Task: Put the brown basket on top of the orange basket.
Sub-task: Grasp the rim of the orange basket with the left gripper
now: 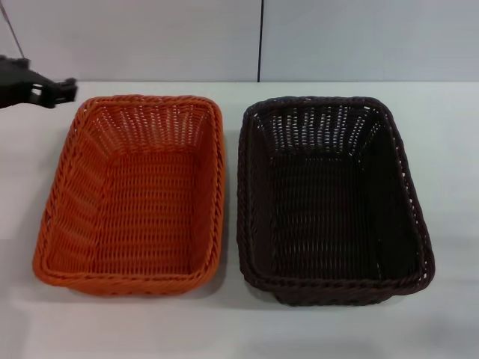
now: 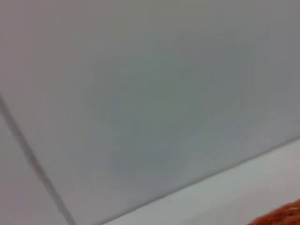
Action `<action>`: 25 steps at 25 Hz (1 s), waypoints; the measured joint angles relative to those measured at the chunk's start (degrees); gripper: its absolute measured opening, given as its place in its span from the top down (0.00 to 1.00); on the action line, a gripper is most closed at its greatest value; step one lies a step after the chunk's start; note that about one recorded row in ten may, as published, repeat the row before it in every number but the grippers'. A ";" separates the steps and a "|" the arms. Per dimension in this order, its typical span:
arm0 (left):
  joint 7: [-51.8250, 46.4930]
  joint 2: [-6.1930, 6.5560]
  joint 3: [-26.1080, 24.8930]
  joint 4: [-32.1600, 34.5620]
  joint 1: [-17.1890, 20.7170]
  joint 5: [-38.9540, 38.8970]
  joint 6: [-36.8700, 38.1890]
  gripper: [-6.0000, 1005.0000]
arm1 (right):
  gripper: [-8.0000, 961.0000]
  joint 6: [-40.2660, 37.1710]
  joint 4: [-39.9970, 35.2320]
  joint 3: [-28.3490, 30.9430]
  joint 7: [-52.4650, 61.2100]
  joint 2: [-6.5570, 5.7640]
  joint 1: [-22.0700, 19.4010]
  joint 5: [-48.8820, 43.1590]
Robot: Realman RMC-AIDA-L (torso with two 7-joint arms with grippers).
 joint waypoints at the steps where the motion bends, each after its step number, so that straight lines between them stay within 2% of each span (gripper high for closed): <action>1: 5.47 0.03 -3.31 -0.85 -4.20 -5.13 -7.54 0.24 | 0.14 -0.01 0.00 0.00 0.00 0.00 -0.02 -0.01; 2: 5.47 0.03 -3.31 -0.85 -4.20 -5.13 -7.54 0.24 | 0.14 -0.01 0.00 0.00 0.00 0.00 -0.07 -0.05; 3: 11.31 -0.06 -7.32 -0.55 -7.61 -10.27 -15.27 0.24 | 0.14 -0.01 0.00 0.00 0.00 0.00 -0.12 -0.11; 6: 11.31 -0.06 -7.32 -0.55 -7.61 -10.27 -15.27 0.24 | 0.14 -0.07 0.00 0.00 0.00 0.03 -0.25 -0.25; 8: 16.26 -0.06 -14.99 -0.53 -13.31 -11.39 -29.22 0.24 | 0.14 -0.10 -0.01 0.00 0.00 0.06 -0.28 -0.26; 12: 16.19 -0.12 -16.01 -0.90 -14.07 -10.95 -32.35 0.24 | 0.14 -0.18 -0.01 0.00 0.00 0.09 -0.38 -0.28; 17: 9.91 -0.15 -16.13 -1.36 -14.46 -7.71 -33.81 0.24 | 0.14 -0.18 0.00 0.00 0.00 0.09 -0.50 -0.33; 19: 6.37 -0.26 -15.80 -1.05 -15.02 -4.04 -34.03 0.24 | 0.14 -0.18 0.00 0.00 0.00 0.10 -0.51 -0.37; 25: 1.58 -0.32 -16.06 -0.07 -15.59 -3.91 -35.82 0.24 | 0.14 -0.18 0.03 0.00 0.00 0.09 -0.53 -0.41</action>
